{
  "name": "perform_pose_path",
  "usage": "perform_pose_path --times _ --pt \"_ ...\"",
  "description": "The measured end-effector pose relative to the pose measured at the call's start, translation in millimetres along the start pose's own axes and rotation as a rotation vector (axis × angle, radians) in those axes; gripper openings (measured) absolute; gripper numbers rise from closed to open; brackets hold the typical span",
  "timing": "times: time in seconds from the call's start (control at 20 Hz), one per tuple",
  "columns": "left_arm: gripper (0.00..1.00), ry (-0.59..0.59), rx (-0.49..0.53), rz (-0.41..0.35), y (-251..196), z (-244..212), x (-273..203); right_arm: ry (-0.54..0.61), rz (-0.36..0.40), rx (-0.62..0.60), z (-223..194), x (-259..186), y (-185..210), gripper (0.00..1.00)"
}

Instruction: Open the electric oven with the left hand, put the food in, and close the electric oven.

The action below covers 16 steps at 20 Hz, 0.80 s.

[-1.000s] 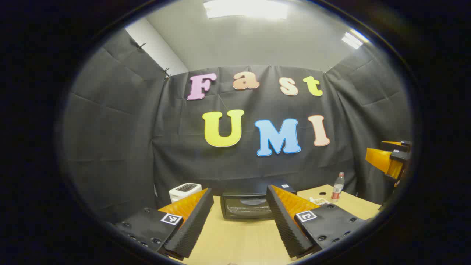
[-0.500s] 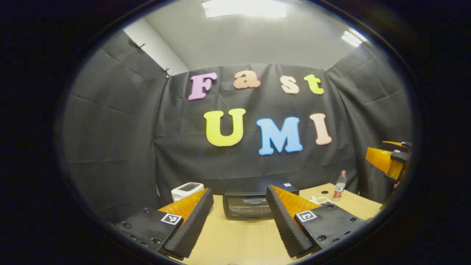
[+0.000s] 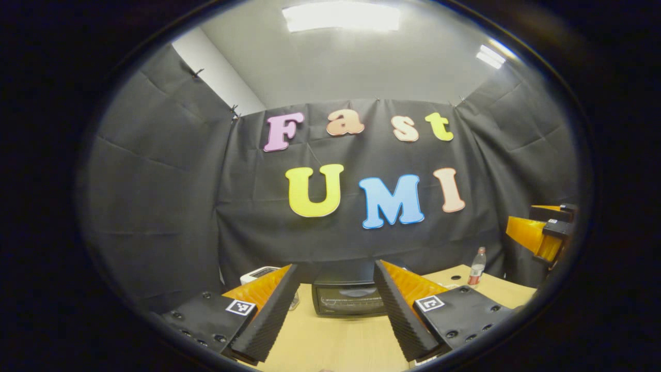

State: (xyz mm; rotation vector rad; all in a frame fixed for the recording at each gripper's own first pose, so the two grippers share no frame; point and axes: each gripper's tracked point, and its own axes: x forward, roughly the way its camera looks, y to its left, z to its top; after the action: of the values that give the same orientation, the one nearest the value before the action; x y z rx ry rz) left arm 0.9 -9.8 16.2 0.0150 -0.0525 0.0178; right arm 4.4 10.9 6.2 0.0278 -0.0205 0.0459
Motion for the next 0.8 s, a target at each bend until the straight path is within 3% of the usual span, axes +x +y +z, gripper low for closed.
perform_pose_path --times 0.3,0.45,0.5,0.55,0.8 --pt "1.00 -0.015 -0.020 0.010 -13 4 -5 0.007 0.020 -0.002 -3 -6 -6 0.95" --pt "0.90 -0.011 -0.022 0.025 -20 4 -11 0.002 0.037 0.007 -2 -8 -12 0.95" --pt "1.00 -0.012 -0.020 0.034 -22 5 -13 0.002 0.046 0.007 -2 -9 -13 0.95" --pt "1.00 -0.014 -0.019 0.037 -25 6 -15 0.005 0.053 0.006 -3 -9 -15 0.95" --pt "0.90 -0.038 -0.004 0.040 -36 15 -21 -0.011 0.057 0.003 2 -8 -25 0.96"
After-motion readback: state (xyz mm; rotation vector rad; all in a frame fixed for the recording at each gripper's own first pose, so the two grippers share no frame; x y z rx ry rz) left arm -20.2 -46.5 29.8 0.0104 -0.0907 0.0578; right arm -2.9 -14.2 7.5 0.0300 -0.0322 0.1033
